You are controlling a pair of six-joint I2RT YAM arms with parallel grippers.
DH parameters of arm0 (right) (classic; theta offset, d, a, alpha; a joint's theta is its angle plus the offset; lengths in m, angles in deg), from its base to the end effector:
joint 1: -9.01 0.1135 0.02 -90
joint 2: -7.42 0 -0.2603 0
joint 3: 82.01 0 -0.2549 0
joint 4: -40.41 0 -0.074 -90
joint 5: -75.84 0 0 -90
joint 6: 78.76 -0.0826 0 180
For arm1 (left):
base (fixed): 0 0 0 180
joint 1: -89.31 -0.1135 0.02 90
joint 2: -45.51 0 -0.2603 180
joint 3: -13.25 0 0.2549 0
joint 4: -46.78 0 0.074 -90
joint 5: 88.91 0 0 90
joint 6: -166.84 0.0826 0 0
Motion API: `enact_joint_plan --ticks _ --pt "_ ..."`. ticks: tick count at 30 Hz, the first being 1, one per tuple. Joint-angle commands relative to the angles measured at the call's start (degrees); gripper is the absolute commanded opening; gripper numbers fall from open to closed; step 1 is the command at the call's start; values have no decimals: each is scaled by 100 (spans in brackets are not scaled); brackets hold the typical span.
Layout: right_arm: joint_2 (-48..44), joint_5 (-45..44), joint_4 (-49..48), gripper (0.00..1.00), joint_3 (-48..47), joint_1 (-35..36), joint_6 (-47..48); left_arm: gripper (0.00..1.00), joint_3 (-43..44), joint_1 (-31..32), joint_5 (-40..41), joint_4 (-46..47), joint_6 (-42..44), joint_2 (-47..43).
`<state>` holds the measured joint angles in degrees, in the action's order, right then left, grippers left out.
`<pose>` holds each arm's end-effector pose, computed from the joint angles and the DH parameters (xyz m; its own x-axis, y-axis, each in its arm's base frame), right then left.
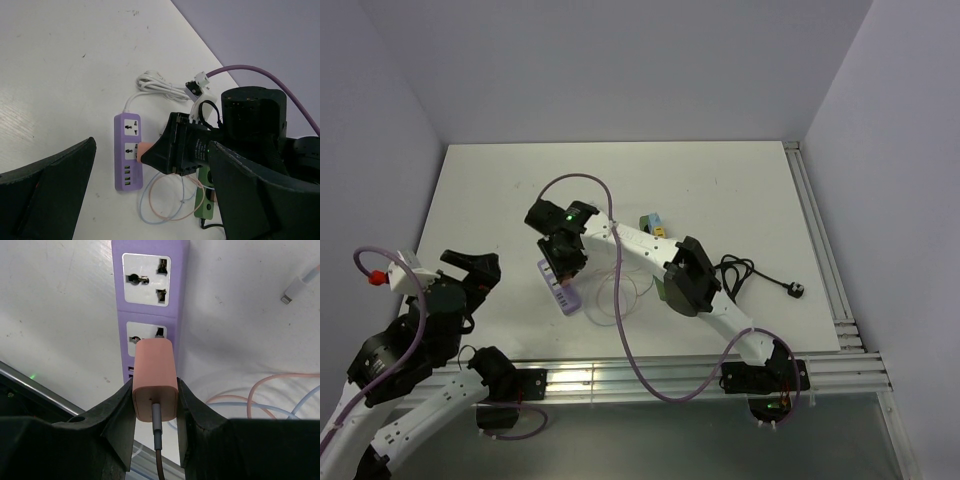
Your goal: Insert the plug
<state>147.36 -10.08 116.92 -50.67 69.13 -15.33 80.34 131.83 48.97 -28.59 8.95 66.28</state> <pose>0.2591 0.4627 0.1749 -0.8054 -0.5061 -0.3086 -0.5792 0.7826 0.2280 0.0899 0.0007 0.3273 -0.1119 -0.7405 -0.6627 -0.3408 0.6550 -0.6743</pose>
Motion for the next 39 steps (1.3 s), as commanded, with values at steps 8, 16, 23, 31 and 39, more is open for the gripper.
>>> enact_joint_plan --ticks 8,16,23,31,39 --pt "174 -118 74 0 -321 26 -112 99 40 19 11 208 312 14" --pt "174 -285 135 0 -259 35 -103 99 -39 19 -77 287 391 -47" --pt "437 -390 4 0 -488 61 -129 99 -3 19 -121 208 356 -3" --pt "684 -890 56 0 -602 237 -50 99 -4 19 -235 234 339 23" --pt "-34 -997 698 0 694 246 -33 100 -74 19 -358 269 330 172"
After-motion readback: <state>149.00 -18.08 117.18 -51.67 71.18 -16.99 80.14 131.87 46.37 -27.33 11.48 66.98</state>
